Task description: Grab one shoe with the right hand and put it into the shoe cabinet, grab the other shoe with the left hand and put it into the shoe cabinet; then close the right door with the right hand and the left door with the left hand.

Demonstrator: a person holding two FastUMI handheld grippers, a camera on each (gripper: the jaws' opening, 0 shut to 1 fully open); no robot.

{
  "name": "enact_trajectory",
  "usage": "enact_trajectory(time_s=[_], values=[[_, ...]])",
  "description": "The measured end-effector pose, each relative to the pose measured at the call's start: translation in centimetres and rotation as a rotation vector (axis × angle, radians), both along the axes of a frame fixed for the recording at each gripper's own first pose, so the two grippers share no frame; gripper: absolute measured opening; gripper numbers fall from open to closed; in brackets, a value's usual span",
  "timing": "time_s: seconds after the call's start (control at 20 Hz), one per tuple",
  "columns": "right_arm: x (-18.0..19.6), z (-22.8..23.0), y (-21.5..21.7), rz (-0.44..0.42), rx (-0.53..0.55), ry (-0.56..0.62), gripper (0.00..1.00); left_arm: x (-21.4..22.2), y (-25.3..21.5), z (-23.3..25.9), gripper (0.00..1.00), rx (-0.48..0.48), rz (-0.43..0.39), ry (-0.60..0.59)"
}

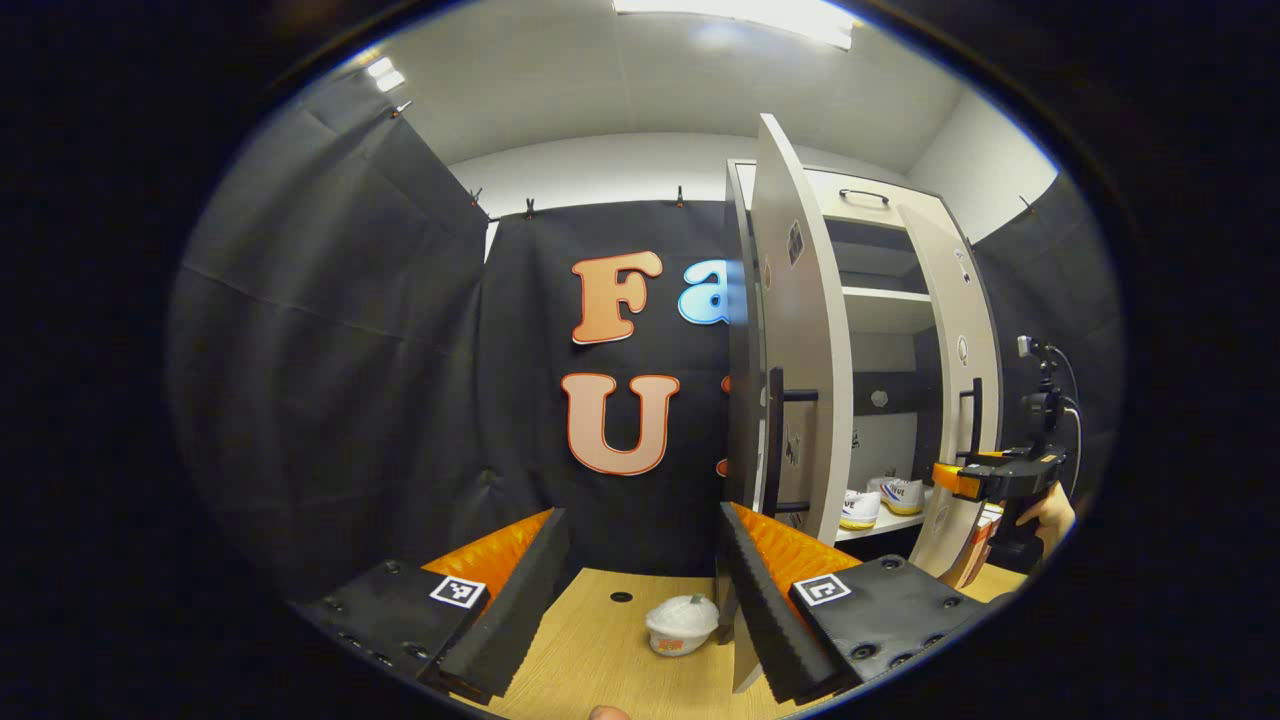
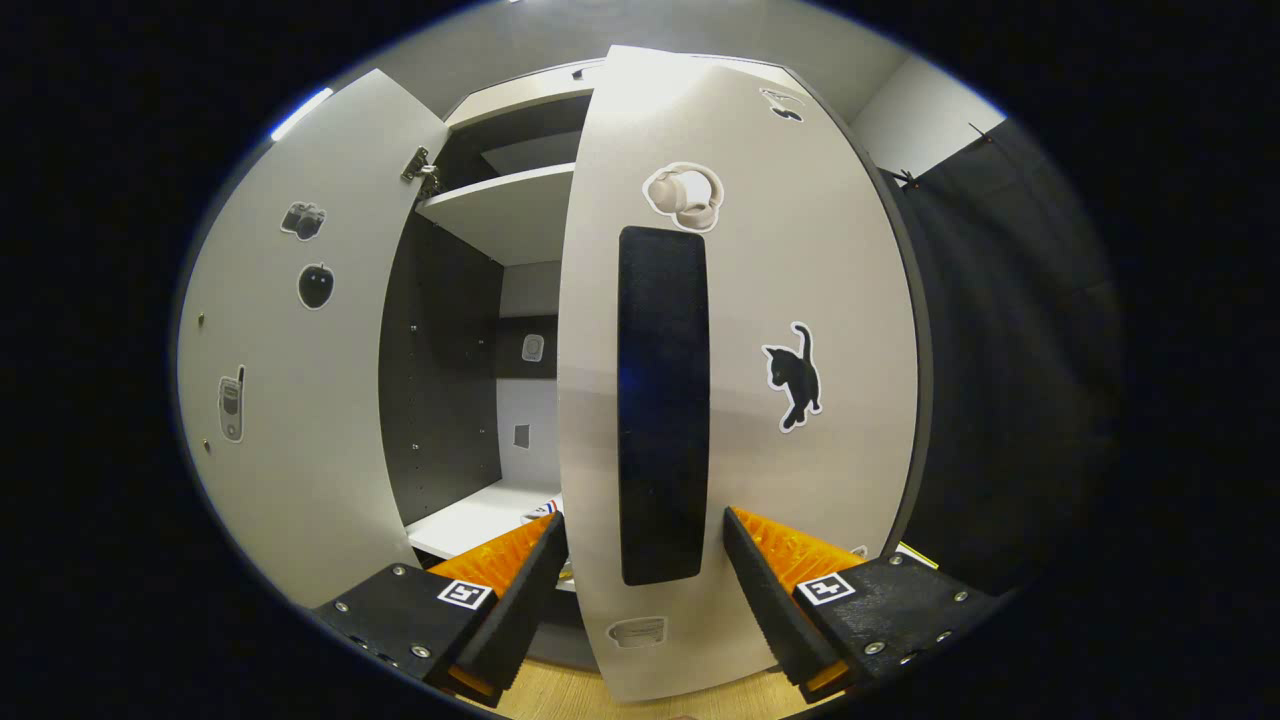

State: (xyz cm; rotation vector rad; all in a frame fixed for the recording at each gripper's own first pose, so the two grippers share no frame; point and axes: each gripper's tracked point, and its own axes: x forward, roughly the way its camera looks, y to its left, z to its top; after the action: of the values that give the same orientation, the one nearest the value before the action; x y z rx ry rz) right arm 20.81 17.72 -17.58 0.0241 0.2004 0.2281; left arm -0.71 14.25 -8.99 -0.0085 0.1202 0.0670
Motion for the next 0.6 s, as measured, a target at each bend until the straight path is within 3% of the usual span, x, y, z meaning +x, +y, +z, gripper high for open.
enact_trajectory(time_s=[0.45,0.6], values=[[-3.3,0.4,-3.2,0.016,-0.048,-0.022,0.95,4.8,-5.7,-3.3,0.96,-0.027,-0.117,0.041],[-4.2,0.7,-4.8,0.012,-0.041,-0.029,0.95,5.4,-5.7,-3.6,0.94,0.028,-0.08,0.04]])
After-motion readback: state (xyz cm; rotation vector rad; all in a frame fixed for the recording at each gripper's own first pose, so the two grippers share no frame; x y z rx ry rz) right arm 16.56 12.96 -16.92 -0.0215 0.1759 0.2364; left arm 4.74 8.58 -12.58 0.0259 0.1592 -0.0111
